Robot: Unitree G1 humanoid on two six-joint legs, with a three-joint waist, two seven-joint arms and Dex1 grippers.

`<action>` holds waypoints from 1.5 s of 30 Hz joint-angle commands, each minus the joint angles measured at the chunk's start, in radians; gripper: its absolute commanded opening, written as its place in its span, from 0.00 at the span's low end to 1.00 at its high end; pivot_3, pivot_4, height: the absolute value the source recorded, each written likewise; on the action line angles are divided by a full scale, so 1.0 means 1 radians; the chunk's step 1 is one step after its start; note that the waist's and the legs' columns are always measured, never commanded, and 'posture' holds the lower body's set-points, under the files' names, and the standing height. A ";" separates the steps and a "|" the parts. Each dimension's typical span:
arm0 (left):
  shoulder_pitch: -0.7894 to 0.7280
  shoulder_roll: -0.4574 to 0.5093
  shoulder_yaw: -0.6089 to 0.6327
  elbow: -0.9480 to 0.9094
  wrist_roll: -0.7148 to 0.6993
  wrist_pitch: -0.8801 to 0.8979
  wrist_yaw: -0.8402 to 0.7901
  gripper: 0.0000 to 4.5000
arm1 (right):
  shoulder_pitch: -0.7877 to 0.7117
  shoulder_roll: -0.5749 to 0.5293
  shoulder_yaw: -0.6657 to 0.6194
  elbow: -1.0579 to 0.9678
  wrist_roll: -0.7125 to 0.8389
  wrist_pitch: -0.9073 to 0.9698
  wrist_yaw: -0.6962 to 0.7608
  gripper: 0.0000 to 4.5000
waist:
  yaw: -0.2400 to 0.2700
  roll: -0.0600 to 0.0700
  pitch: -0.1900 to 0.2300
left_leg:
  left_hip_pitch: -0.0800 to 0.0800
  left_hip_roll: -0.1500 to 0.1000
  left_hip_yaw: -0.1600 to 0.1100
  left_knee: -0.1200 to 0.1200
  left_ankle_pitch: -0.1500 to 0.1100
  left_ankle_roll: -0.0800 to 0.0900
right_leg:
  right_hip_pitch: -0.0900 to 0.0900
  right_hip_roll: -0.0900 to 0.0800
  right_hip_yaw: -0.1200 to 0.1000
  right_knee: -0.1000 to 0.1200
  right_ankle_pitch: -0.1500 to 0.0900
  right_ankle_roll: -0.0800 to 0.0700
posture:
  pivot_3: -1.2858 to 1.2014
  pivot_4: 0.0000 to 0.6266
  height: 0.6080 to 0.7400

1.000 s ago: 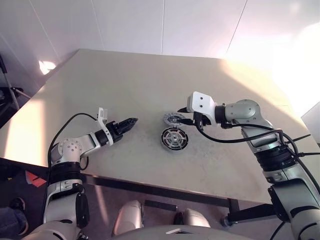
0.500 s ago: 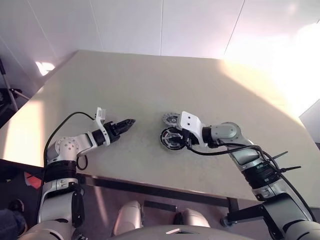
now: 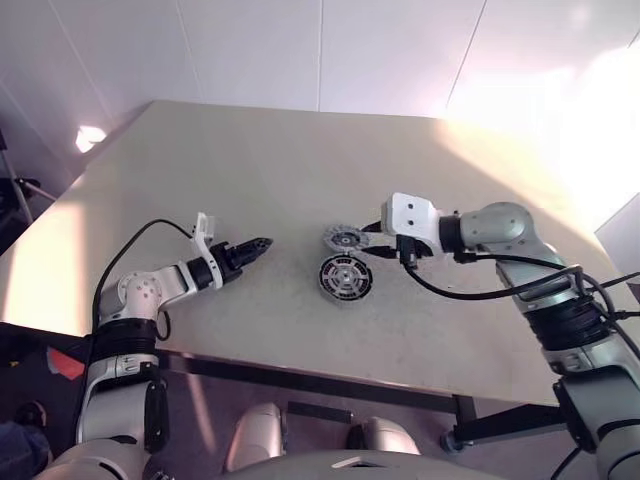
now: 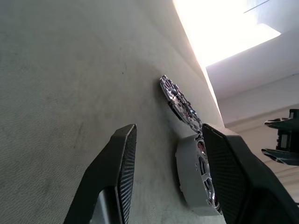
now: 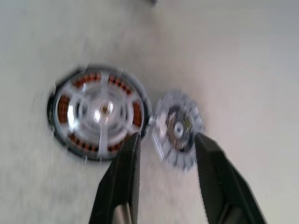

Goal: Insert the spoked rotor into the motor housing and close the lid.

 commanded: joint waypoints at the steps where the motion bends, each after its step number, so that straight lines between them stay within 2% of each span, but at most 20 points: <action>1: 0.003 0.017 -0.046 -0.037 0.041 -0.055 -0.040 0.53 | -0.037 -0.041 0.049 0.042 -0.070 -0.164 0.064 0.67 | -0.003 0.000 0.000 | 0.000 0.000 0.000 0.000 0.000 0.000 | 0.000 0.000 0.000 0.000 0.000 0.000 | 0.52 0.00 1.00; 5: 0.008 0.013 -0.040 -0.021 0.050 -0.080 -0.042 0.53 | -0.070 -0.052 0.114 0.096 -0.154 -0.347 0.098 0.98 | -0.010 0.000 0.000 | -0.002 0.000 0.000 0.001 0.000 0.000 | -0.004 0.000 0.000 0.002 0.000 0.000 | 0.52 0.00 1.00; 6: 0.009 0.013 -0.040 -0.019 0.053 -0.083 -0.044 0.53 | -0.076 -0.049 0.125 0.112 -0.168 -0.378 0.102 0.99 | -0.009 0.000 0.000 | -0.002 0.000 0.000 0.001 0.001 0.001 | -0.004 0.000 0.000 0.003 0.000 0.000 | 0.52 0.00 1.00; 18: 0.056 0.006 -0.029 -0.048 0.064 -0.099 -0.027 0.53 | -0.189 0.062 0.202 0.272 -0.274 -0.584 0.082 0.99 | -0.010 0.000 0.000 | -0.003 0.000 0.000 0.002 0.002 0.004 | -0.004 0.000 0.000 0.003 0.000 0.000 | 0.52 0.00 1.00; 34: 0.072 -0.002 -0.015 -0.061 0.067 -0.107 -0.001 0.53 | -0.187 0.078 0.229 0.347 -0.335 -0.664 0.072 0.99 | -0.010 0.000 0.000 | -0.002 0.000 0.000 0.002 0.002 0.004 | -0.003 0.000 0.000 0.004 0.000 0.000 | 0.52 0.00 1.00; 38: 0.067 0.003 -0.012 -0.054 0.069 -0.110 0.005 0.53 | -0.186 0.089 0.232 0.349 -0.347 -0.677 0.057 0.79 | -0.013 0.000 0.000 | 0.000 0.000 0.000 0.003 0.002 0.004 | -0.001 0.000 0.000 0.004 0.000 0.000 | 0.52 0.00 1.00; 45: 0.067 0.010 -0.008 -0.041 0.072 -0.118 0.004 0.53 | -0.179 0.102 0.231 0.327 -0.344 -0.669 0.058 0.79 | -0.014 0.000 0.000 | 0.000 0.000 0.000 0.003 0.002 0.004 | -0.001 0.000 0.000 0.004 0.000 -0.001 | 0.52 0.00 1.00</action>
